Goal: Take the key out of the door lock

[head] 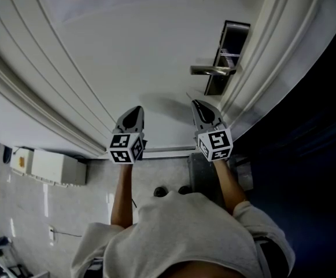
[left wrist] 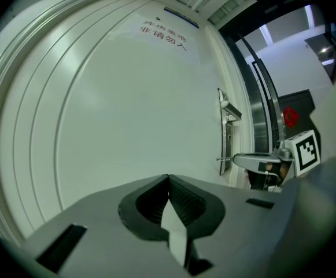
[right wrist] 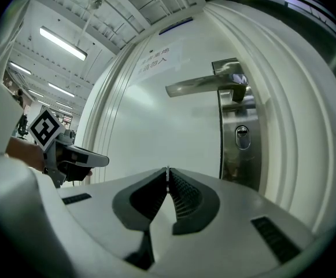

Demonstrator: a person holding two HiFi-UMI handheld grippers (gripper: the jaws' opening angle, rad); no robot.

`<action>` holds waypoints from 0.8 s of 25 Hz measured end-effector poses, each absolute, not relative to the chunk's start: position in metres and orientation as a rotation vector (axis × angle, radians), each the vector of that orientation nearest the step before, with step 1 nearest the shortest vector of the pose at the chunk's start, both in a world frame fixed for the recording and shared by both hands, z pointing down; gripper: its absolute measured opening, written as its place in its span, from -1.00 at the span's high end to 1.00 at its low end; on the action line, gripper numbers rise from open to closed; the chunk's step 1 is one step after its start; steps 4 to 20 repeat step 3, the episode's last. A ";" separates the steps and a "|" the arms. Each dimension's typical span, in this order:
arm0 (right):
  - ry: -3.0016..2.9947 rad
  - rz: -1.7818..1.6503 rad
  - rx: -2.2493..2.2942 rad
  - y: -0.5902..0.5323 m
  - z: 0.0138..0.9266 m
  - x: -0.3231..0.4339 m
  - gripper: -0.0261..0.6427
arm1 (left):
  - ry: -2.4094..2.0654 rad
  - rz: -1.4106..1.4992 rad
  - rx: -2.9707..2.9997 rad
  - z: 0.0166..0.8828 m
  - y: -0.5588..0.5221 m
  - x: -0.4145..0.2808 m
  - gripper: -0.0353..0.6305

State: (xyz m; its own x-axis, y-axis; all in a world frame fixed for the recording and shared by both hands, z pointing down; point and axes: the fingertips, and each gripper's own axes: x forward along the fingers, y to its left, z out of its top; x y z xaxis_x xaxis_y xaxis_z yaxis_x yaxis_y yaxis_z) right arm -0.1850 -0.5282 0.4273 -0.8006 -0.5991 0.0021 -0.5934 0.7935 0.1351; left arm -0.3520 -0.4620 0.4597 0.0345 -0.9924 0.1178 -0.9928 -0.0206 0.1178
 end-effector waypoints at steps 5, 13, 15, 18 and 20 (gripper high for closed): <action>-2.926 -0.194 0.974 -0.529 0.431 -0.185 0.83 | -2.071 0.004 2.135 0.460 -0.464 -0.351 0.84; -2.926 -0.194 0.974 -0.529 0.431 -0.185 0.83 | -2.071 0.004 2.135 0.460 -0.464 -0.351 0.84; -2.926 -0.194 0.974 -0.529 0.431 -0.185 0.83 | -2.071 0.004 2.135 0.460 -0.464 -0.351 0.84; -2.926 -0.194 0.974 -0.529 0.431 -0.185 0.83 | -2.071 0.004 2.135 0.460 -0.464 -0.351 0.84; -2.926 -0.194 0.974 -0.529 0.431 -0.185 0.83 | -2.071 0.004 2.135 0.460 -0.464 -0.351 0.84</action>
